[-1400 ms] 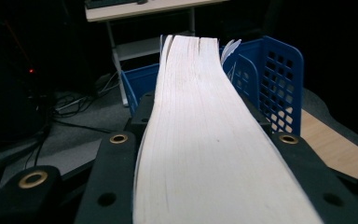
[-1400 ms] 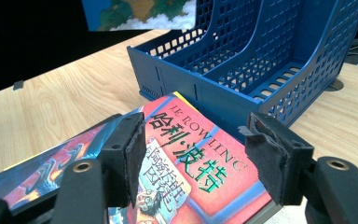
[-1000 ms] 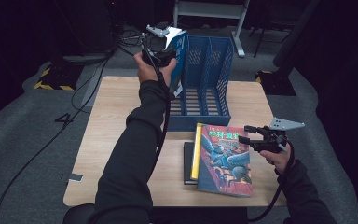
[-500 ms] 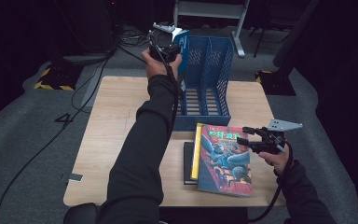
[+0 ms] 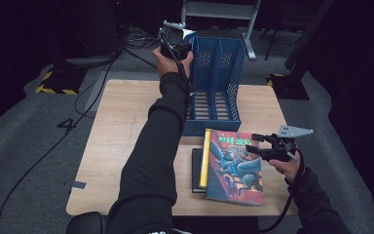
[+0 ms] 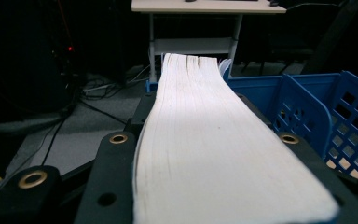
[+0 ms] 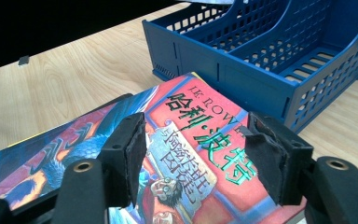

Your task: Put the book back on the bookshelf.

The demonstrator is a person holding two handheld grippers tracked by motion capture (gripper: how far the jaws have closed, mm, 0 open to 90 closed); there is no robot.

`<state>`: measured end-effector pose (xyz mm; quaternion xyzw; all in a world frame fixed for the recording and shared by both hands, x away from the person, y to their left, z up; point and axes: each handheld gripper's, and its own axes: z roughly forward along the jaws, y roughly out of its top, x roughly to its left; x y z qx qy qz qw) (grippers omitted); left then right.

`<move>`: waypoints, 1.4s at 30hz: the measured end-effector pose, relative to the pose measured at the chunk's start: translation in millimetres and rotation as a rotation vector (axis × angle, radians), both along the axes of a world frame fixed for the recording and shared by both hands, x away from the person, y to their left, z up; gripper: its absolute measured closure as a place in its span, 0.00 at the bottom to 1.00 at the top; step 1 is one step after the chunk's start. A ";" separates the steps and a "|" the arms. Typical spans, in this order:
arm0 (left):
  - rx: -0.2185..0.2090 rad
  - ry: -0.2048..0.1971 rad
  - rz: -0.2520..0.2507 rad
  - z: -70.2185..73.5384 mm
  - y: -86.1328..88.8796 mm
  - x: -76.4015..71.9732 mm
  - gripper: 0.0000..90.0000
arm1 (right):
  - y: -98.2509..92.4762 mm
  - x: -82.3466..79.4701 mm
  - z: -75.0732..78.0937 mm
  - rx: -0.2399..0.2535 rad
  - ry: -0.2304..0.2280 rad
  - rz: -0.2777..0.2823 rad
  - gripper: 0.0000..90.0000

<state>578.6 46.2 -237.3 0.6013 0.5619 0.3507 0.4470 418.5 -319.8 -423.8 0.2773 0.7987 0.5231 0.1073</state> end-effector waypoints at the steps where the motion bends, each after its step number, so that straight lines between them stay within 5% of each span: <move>1: -0.011 0.005 0.010 1.0 -0.3 0.7 0.67 | 0.4 0.2 -0.7 -0.003 0.005 0.001 0.43; 10: -0.042 -0.013 0.041 11.0 -4.8 -6.7 0.67 | 1.8 0.1 -2.4 -0.008 0.009 0.009 0.43; 12: -0.047 -0.046 0.056 16.2 -0.6 -11.2 0.67 | 1.9 0.0 -3.1 -0.008 0.012 0.011 0.43; 17: 0.003 -0.071 0.050 24.6 -5.3 -13.5 0.67 | 2.4 -1.6 -2.4 -0.010 0.008 0.011 0.43; 28: 0.037 -0.034 0.030 -4.4 -23.1 9.6 0.67 | 5.1 -3.7 -2.2 -0.015 0.003 0.031 0.43; 42: -0.024 -0.078 -0.006 -37.9 -20.8 19.8 0.67 | 7.4 -3.1 -6.7 -0.033 0.012 0.051 0.43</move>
